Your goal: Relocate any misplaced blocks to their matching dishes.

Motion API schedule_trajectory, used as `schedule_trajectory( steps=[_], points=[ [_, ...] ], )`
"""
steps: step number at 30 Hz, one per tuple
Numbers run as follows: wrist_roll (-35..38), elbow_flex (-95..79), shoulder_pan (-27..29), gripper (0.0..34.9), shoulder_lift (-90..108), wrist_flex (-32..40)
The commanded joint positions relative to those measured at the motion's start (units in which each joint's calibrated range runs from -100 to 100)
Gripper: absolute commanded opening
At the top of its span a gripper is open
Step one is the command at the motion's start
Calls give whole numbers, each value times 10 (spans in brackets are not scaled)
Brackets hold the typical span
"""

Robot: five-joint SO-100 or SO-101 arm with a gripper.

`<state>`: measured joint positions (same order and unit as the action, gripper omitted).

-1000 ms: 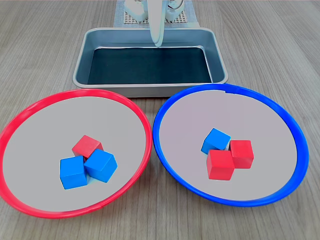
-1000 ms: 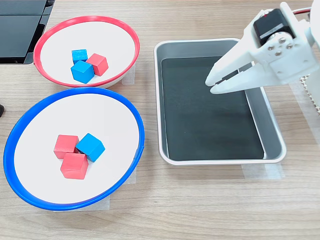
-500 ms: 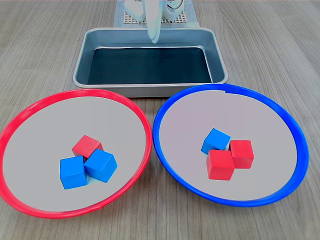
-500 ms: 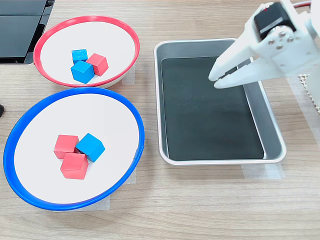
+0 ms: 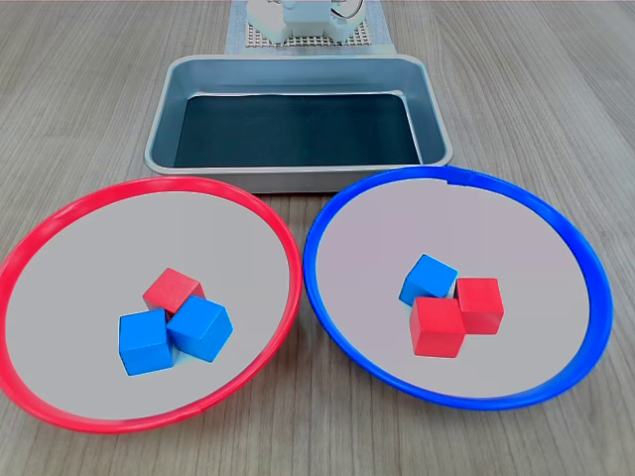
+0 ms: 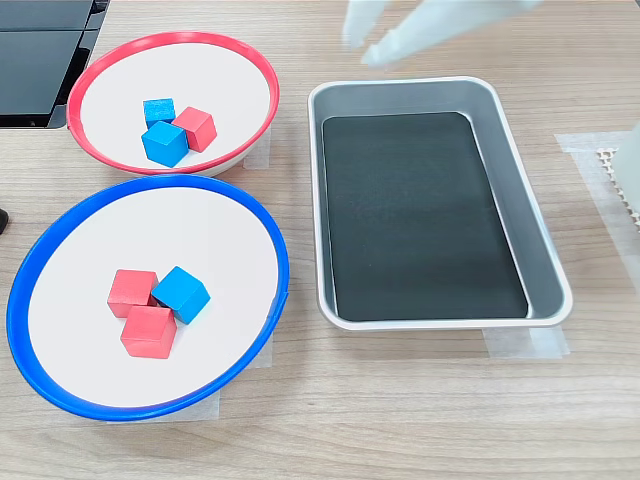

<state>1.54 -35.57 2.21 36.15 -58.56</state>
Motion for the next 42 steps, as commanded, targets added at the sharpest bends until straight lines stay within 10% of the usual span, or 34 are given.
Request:
schedule_trajectory(
  steps=[1,17,29,42],
  points=[
    [-2,191,17,4,-132,-32],
    [-12,624,91,14,-530,-94],
    [-44,841,92,144,-713,-169],
    [-84,1055,74,160,-851,-305]
  ],
)
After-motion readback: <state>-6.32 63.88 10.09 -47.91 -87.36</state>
